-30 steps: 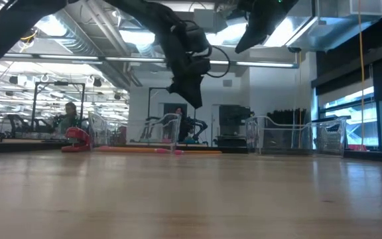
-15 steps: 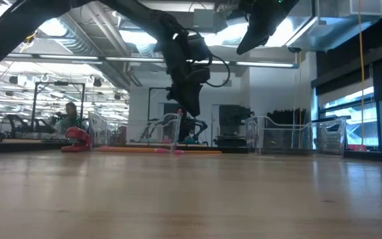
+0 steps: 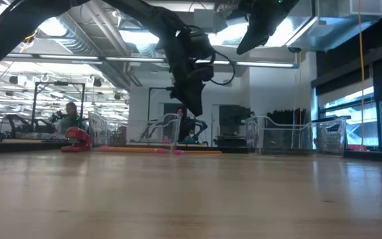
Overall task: Sort crayons/erasers/pens/pencils in bins
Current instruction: Put the yellow pencil into the top left transparent bin
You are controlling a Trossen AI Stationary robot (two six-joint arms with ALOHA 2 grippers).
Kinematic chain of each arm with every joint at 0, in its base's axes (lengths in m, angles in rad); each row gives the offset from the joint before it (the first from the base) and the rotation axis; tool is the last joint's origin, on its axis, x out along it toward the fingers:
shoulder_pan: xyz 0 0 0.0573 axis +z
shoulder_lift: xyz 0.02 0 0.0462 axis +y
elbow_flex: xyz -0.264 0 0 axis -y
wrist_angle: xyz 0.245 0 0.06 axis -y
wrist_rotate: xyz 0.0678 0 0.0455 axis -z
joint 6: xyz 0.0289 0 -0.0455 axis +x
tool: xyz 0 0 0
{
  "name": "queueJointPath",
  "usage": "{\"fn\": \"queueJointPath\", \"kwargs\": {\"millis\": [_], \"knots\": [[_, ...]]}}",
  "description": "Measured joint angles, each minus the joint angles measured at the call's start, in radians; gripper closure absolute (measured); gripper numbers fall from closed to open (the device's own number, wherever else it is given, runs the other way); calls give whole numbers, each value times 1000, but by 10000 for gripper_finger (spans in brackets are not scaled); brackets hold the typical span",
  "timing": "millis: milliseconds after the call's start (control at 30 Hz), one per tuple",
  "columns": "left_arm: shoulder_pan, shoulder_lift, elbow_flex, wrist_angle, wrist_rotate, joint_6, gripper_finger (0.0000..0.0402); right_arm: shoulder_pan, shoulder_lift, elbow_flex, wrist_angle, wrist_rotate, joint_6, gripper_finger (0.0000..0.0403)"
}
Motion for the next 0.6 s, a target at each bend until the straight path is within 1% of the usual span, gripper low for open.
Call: {"fn": "queueJointPath", "kwargs": {"millis": [167,267,367,467,600], "knots": [[-29,0,0,6,-8,13,321,0,0,0,0,0,0,308],[-32,1,0,22,-11,13,312,0,0,0,0,0,0,308],[-24,12,0,46,-15,13,288,0,0,0,0,1,0,308],[-21,28,0,68,-16,13,256,0,0,0,1,1,0,308],[-14,51,0,62,-73,13,225,0,1,0,1,2,0,308]]}}
